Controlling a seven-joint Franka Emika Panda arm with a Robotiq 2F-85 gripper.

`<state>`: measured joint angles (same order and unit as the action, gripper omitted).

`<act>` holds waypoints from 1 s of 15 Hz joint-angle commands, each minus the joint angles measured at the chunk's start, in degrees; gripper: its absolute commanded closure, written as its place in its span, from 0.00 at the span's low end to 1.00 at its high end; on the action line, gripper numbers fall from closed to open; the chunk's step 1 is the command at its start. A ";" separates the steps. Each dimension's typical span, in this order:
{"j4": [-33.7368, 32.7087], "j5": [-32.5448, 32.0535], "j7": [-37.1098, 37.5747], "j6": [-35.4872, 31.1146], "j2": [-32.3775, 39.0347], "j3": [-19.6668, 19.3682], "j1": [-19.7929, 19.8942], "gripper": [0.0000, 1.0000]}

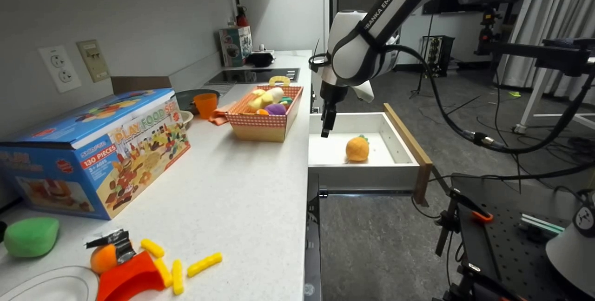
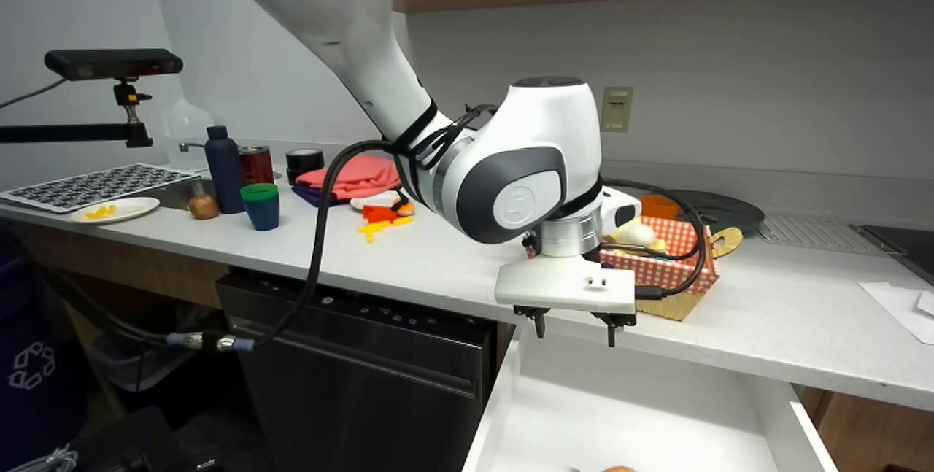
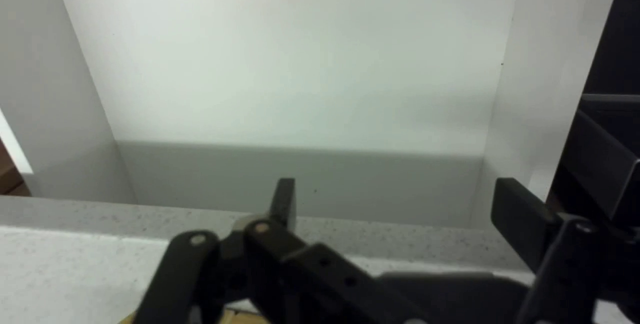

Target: Open the drawer, remove the pineapple plushie from the drawer, put it in the box, and then close the drawer

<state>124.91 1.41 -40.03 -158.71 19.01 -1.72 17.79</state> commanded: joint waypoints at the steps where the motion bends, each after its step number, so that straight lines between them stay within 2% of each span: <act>1: 0.06 -0.24 0.31 0.17 -0.45 0.02 0.00 0.00; 3: 0.18 -0.21 0.30 0.19 -0.78 -0.02 -0.04 0.00; 5: -0.50 -2.77 3.10 -0.01 0.22 -2.40 -0.96 0.00; 12: -4.34 -2.01 4.17 0.63 10.30 -4.93 3.33 0.00; 15: -7.01 -1.64 4.73 1.42 14.88 -4.42 5.75 0.00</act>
<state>122.23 0.22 -37.07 -158.60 29.12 -6.67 21.64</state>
